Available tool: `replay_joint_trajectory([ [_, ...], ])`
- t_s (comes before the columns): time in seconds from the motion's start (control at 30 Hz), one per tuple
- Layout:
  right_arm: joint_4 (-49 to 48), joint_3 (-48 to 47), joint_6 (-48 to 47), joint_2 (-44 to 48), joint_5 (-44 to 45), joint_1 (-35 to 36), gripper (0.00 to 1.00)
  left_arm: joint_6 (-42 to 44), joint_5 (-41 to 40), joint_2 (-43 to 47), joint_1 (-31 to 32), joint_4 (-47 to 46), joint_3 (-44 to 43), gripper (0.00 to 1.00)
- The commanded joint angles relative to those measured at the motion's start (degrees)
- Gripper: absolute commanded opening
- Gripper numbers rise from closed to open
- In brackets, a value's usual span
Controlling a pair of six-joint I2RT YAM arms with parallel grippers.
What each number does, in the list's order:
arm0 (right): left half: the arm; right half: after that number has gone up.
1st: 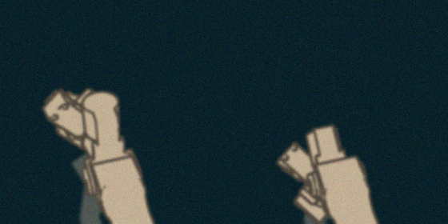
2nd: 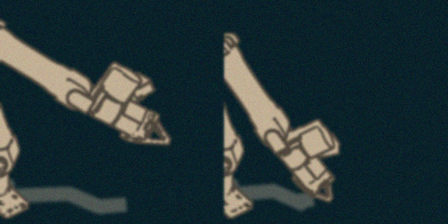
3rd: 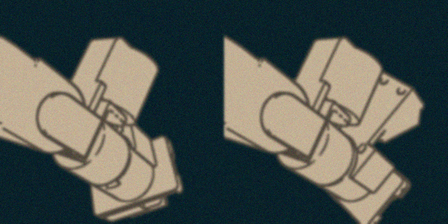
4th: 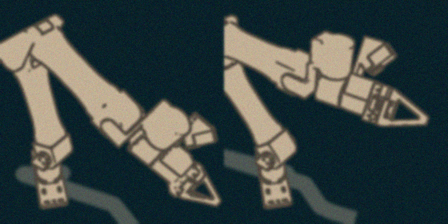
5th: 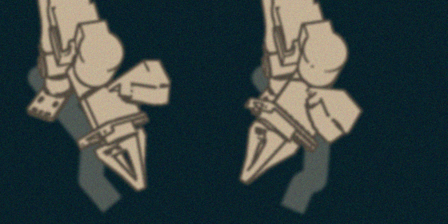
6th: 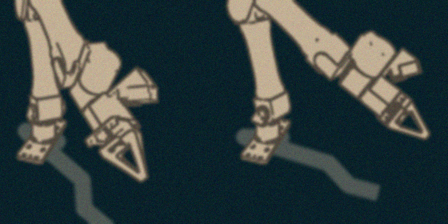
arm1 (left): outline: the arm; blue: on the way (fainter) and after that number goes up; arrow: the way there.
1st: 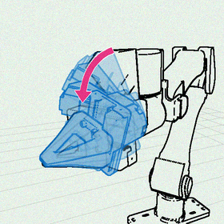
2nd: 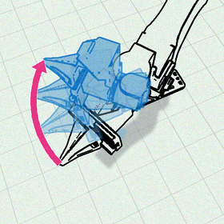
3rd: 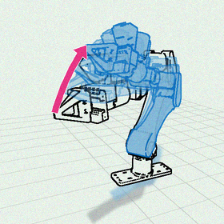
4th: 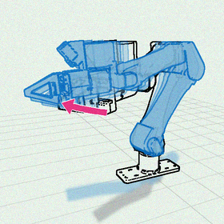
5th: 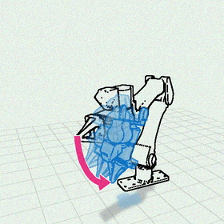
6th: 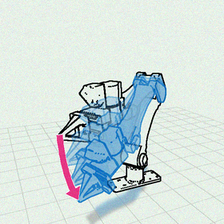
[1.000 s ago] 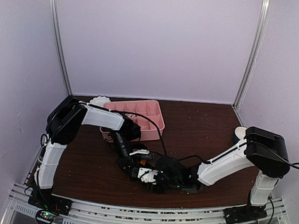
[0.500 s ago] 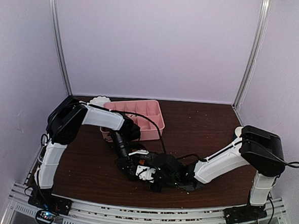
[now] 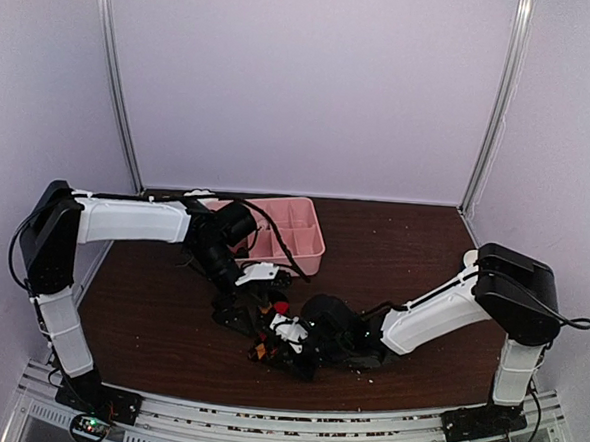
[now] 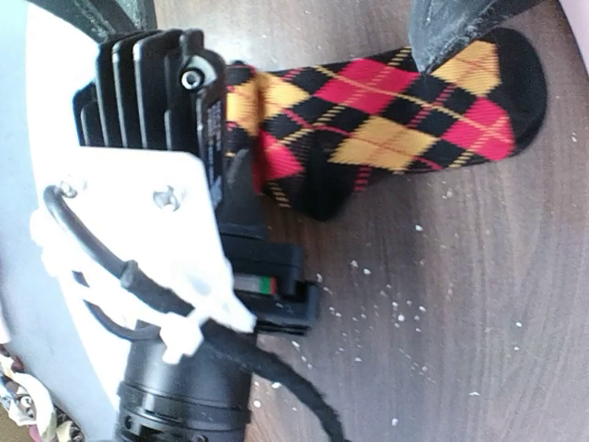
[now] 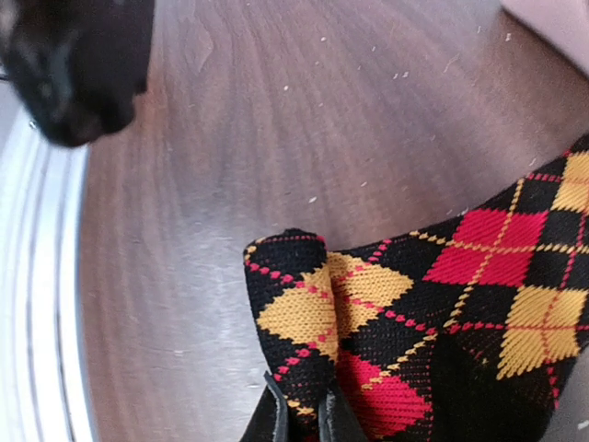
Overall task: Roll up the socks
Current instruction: Roll the sock.
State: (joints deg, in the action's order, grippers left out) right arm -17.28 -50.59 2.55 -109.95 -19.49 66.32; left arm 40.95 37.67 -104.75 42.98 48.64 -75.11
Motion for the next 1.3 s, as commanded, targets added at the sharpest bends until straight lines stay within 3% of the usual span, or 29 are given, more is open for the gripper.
replay_joint_trajectory([
  [0.0,20.69,3.89,12.00,-3.79,-7.06,0.59,0.00,-1.67,-0.95,0.59,-0.44,-4.25,2.14,0.98],
  [0.27,25.38,-0.94,18.78,-6.72,-15.42,-2.56,0.00,-2.77,-10.99,6.16,-0.48,-8.37,6.13,0.98],
  [0.43,22.56,-2.36,23.48,-10.18,-20.59,-7.37,0.00,-0.94,-10.78,12.20,-0.53,-11.79,11.86,0.98],
  [0.53,18.44,-1.44,27.03,-11.93,-23.32,-9.29,0.00,1.62,-8.23,13.05,-0.21,-11.90,14.13,0.84],
  [0.6,15.55,-0.62,29.72,-13.06,-24.62,-10.21,0.00,2.74,-7.19,12.35,0.79,-11.87,14.88,0.60],
  [0.67,12.61,0.31,32.14,-13.90,-25.84,-10.63,0.00,2.62,-7.36,11.19,2.14,-12.80,15.22,0.45],
  [1.0,5.94,2.09,38.47,-14.38,-25.97,-11.13,0.00,1.77,-13.79,6.03,11.56,-18.64,16.64,0.39],
  [1.27,0.27,3.18,41.94,-15.03,-25.90,-11.14,0.00,0.42,-16.10,1.20,13.00,-19.51,15.22,0.28],
])
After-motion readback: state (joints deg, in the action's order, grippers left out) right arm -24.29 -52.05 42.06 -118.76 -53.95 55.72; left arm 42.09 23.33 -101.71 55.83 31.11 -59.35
